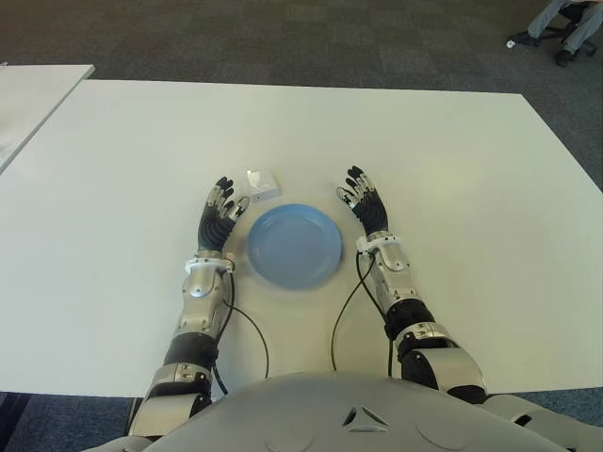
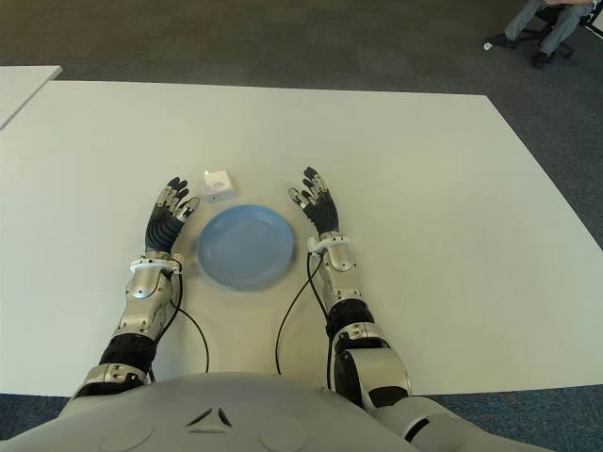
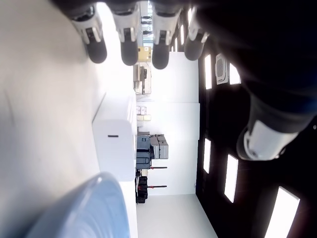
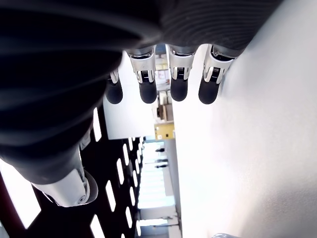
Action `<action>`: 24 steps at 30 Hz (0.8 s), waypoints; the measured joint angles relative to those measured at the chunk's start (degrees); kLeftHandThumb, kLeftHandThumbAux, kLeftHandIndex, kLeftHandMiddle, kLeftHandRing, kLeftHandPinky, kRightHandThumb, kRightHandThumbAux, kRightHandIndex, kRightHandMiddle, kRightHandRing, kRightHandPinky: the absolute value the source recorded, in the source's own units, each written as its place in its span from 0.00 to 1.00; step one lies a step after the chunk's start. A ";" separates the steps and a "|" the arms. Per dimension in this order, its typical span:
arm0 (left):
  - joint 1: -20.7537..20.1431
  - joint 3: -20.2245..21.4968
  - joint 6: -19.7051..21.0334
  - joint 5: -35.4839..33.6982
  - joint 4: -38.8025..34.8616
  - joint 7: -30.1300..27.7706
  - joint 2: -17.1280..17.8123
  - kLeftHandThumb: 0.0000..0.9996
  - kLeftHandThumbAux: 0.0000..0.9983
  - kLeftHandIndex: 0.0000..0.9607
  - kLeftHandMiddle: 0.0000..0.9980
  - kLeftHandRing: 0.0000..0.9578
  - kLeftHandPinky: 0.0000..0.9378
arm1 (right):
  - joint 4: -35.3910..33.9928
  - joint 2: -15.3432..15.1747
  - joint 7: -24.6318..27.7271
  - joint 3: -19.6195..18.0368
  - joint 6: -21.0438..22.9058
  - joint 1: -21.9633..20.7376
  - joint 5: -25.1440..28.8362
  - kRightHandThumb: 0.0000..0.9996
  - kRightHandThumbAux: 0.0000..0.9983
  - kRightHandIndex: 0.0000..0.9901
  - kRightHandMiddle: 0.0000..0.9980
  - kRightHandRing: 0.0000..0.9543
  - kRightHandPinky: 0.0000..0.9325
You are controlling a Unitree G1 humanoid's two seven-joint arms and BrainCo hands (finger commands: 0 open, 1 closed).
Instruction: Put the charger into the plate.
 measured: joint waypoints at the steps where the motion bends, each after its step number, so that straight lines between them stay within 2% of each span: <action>1: 0.00 0.00 0.00 0.00 0.00 0.00 0.00 0.00 0.59 0.01 0.11 0.10 0.09 | 0.00 0.01 -0.02 0.00 -0.01 0.00 -0.01 0.00 0.68 0.05 0.06 0.05 0.09; 18: 0.06 0.51 -0.02 -0.19 -0.31 -0.02 0.34 0.00 0.60 0.01 0.11 0.09 0.08 | 0.20 0.55 -0.75 0.07 -0.13 -0.09 -0.06 0.00 0.68 0.05 0.06 0.06 0.10; 24: 1.95 3.05 6.74 -3.63 -8.63 -1.37 3.01 0.00 0.67 0.04 0.10 0.09 0.09 | 0.69 1.18 -1.14 0.20 -0.66 -0.28 -0.12 0.00 0.68 0.05 0.06 0.06 0.09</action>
